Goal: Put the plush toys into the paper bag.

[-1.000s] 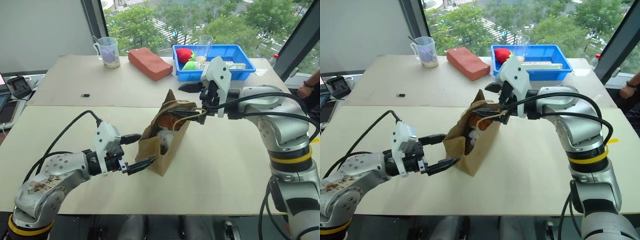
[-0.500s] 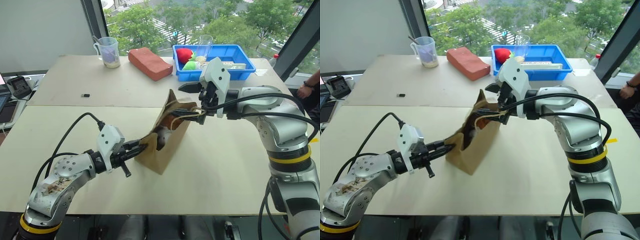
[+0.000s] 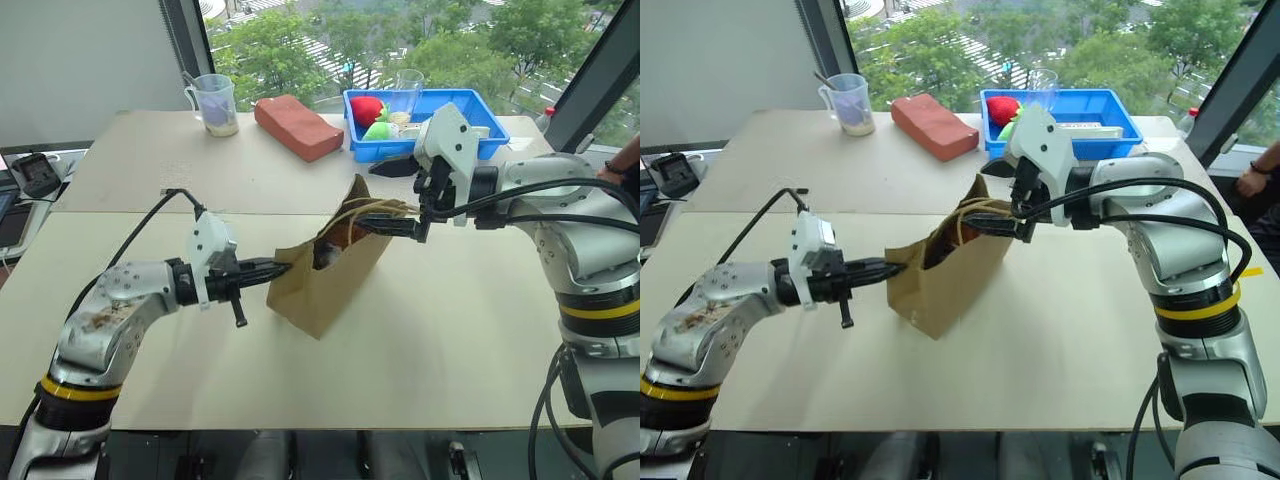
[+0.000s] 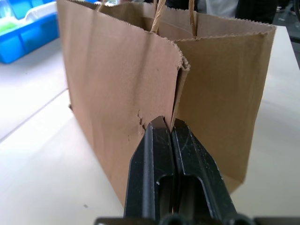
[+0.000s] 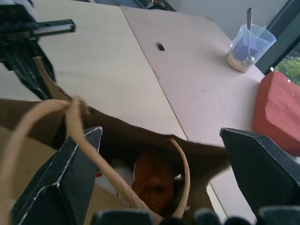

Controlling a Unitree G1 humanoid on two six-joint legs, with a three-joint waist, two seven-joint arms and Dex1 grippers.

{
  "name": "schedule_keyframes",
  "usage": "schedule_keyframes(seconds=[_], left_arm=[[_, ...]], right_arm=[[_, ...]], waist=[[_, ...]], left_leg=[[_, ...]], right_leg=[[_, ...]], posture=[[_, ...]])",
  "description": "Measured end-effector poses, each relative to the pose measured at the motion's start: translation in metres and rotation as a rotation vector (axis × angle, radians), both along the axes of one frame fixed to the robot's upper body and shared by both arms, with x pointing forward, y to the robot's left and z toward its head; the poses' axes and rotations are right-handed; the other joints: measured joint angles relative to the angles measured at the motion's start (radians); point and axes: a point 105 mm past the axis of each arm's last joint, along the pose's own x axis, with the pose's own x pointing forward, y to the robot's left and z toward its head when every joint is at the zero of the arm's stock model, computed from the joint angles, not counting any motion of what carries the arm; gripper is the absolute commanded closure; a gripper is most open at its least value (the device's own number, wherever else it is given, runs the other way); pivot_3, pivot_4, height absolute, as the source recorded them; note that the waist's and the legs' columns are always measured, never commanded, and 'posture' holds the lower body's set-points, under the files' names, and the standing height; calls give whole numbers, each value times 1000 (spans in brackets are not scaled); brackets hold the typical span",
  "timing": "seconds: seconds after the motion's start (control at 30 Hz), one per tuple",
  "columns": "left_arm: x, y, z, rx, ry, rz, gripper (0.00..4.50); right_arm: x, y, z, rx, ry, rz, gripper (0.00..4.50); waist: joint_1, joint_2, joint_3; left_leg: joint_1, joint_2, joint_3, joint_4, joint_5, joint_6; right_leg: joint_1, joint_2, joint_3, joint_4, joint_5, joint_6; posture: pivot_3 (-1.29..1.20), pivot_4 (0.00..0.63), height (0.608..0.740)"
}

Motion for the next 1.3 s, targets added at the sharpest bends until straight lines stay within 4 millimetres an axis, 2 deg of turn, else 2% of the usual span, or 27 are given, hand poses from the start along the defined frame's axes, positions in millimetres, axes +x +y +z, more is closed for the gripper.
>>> schedule_keyframes(seconds=[0.2,0.5,0.57,0.67,0.77,0.87,0.93,1.03,1.13,1.3], left_arm=[[21,9,2,44,-68,-15,4435],[24,8,0,53,-81,-44,4435],[23,7,0,53,-82,-58,4435],[28,12,-1,50,-80,-61,4435],[30,13,-2,43,-71,-63,3603],[30,13,-1,42,-72,-67,2316],[30,15,0,43,-71,-52,1323],[23,21,4,36,-66,-3,60],[6,22,3,3,-33,36,60],[-4,23,5,-33,-2,111,60]], right_arm=[[4,0,-8,-55,-18,-2,0],[1,-11,-8,-131,-37,11,0],[-5,-14,-8,-152,-12,41,0],[-28,-23,-3,-177,95,126,0],[-39,-20,13,-121,141,168,0],[-42,-17,25,-75,150,176,0],[-41,-17,24,-64,160,165,0],[-40,-18,23,-62,159,150,0],[-36,-19,20,-53,157,126,0],[-33,-17,18,-34,155,121,0]], waist=[[0,0,0],[1,0,0],[1,0,0],[3,0,0],[-2,0,0],[-3,0,0],[-1,0,0],[-2,0,0],[-2,0,0],[6,0,0]], left_leg=[[-2,1,0,0,0,0],[-3,1,0,0,-1,1],[-3,1,0,0,-1,1],[-3,2,0,1,-1,2],[-3,3,0,1,-1,2],[-2,3,0,1,-1,2],[-2,4,0,1,-1,2],[-3,4,0,1,-1,2],[-3,4,0,0,-2,3],[-3,3,0,1,-2,3]], right_leg=[[-1,0,0,1,0,0],[-1,0,-1,2,0,0],[-1,0,-1,1,0,0],[0,0,-2,1,0,0],[-1,0,-2,1,0,0],[-1,0,-2,1,0,0],[-1,0,-2,1,0,0],[-1,-1,-2,3,0,0],[-2,-1,-2,2,0,0],[-2,-2,-2,-1,0,0]], posture=[[0,150,740],[0,150,740],[0,150,740],[0,150,740],[0,150,740],[0,150,740],[0,150,740],[0,150,740],[0,150,740],[0,150,740]])
